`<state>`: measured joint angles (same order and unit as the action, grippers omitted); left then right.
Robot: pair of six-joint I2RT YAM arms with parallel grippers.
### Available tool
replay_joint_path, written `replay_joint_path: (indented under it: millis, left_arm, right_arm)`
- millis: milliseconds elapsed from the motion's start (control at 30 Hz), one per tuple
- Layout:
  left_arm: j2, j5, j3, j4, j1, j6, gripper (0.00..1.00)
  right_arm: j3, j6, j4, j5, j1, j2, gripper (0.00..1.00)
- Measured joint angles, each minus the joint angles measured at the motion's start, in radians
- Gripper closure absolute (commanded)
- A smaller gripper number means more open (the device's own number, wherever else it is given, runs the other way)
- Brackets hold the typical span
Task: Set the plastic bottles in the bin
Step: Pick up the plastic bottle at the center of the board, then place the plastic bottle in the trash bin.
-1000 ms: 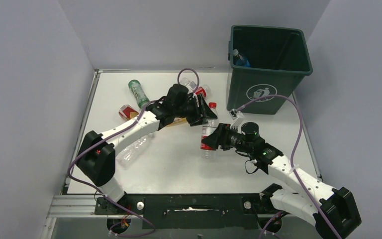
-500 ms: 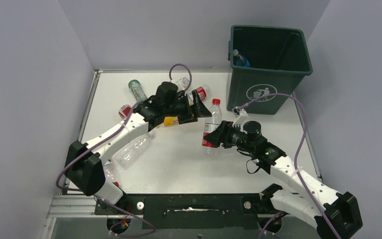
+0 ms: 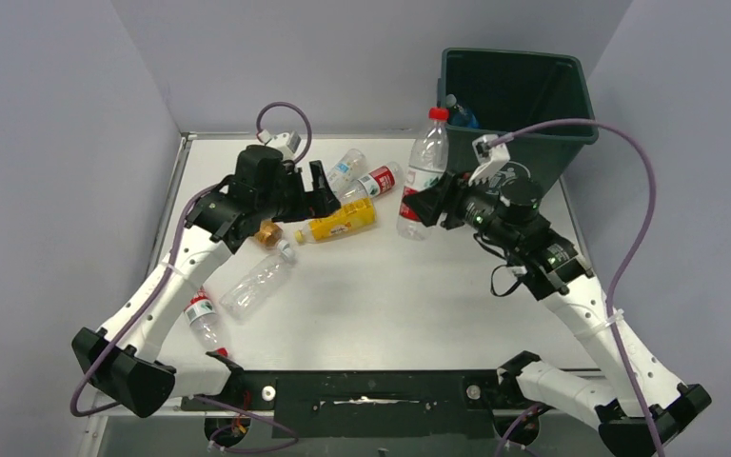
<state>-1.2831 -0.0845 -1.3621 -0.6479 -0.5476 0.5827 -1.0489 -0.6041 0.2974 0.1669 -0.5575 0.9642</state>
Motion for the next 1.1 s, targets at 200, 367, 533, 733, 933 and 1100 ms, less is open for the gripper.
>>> replay_joint_path:
  millis: [200, 367, 533, 733, 933, 1100]
  left_arm:
    - [-0.002, 0.038, 0.012, -0.097, 0.125, -0.061, 0.12]
    - [-0.001, 0.028, 0.064, -0.113, 0.23, -0.084, 0.12]
    - [-0.001, 0.024, 0.066, -0.12, 0.241, -0.098, 0.12]
    - [-0.001, 0.02, 0.066, -0.122, 0.243, -0.101, 0.12]
    - [-0.002, 0.023, 0.066, -0.135, 0.248, -0.111, 0.12]
    - [-0.028, 0.034, 0.066, -0.158, 0.249, -0.128, 0.12]
  right_arm:
    - [-0.28, 0.085, 0.057, 0.031, 0.156, 0.1, 0.47]
    - [-0.382, 0.108, 0.051, 0.09, 0.311, 0.172, 0.47]
    - [-0.452, 0.071, -0.016, 0.226, 0.51, 0.282, 0.48]
    - [-0.539, -0.013, -0.127, 0.359, 0.704, 0.458, 0.45]
    - [-0.741, -0.035, -0.133, 0.427, 0.755, 0.664, 0.06]
    - [-0.977, 0.041, -0.001, 0.435, 0.755, 0.814, 0.02]
